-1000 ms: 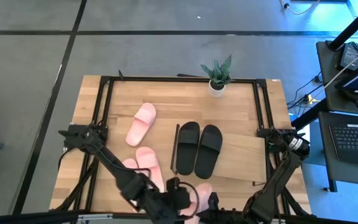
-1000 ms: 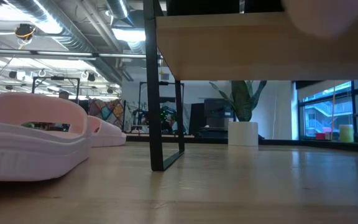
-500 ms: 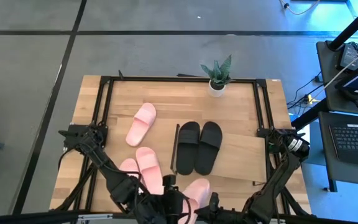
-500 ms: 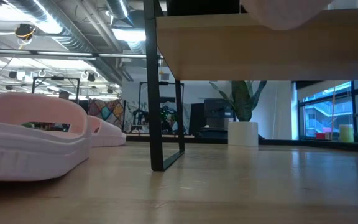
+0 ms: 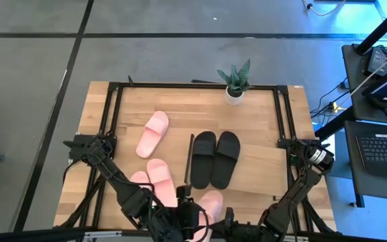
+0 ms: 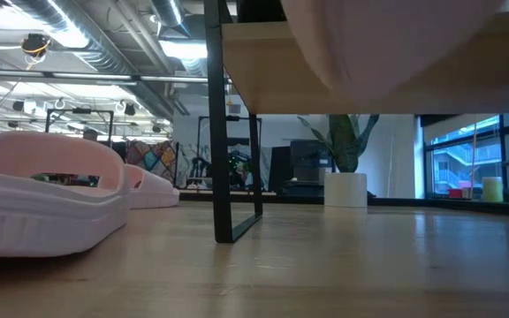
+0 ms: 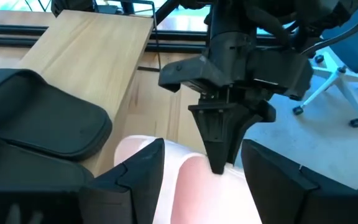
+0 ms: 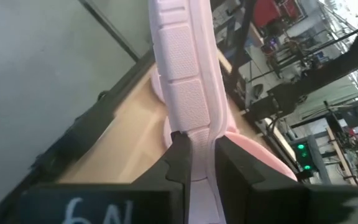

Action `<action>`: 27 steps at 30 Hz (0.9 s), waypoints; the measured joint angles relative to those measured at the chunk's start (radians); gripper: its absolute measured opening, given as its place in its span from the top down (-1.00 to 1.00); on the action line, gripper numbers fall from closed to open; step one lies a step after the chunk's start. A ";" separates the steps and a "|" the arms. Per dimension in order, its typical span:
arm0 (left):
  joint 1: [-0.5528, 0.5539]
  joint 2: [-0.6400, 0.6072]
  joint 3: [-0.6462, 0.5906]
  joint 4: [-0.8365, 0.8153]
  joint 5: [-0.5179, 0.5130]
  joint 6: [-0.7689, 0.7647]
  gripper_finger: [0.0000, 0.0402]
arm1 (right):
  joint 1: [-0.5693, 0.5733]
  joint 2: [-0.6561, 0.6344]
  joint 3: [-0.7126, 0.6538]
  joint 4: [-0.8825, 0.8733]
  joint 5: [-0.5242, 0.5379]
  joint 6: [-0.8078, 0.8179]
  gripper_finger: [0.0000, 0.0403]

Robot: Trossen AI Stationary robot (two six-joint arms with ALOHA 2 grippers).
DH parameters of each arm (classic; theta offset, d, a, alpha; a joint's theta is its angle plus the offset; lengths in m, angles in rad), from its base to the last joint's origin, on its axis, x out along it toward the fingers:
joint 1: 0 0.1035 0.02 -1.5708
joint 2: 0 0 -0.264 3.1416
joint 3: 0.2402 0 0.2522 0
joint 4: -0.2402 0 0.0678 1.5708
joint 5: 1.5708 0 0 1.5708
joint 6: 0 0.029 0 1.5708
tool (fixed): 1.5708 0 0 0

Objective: Pick and place slides into the shelf
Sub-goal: Put the top left pink slipper under the shelf

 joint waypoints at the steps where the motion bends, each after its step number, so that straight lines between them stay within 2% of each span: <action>1: 0.000 0.000 0.000 0.000 0.000 0.000 -0.02 | 0.000 0.000 -0.010 0.000 -0.002 0.001 0.73; 17: 0.002 0.000 -0.001 0.001 0.001 0.000 -0.02 | -0.011 0.000 -0.140 0.015 -0.045 0.005 0.73; 27: 0.002 0.000 -0.001 0.002 -0.004 0.001 -0.02 | -0.020 0.000 -0.214 0.026 -0.122 0.034 0.73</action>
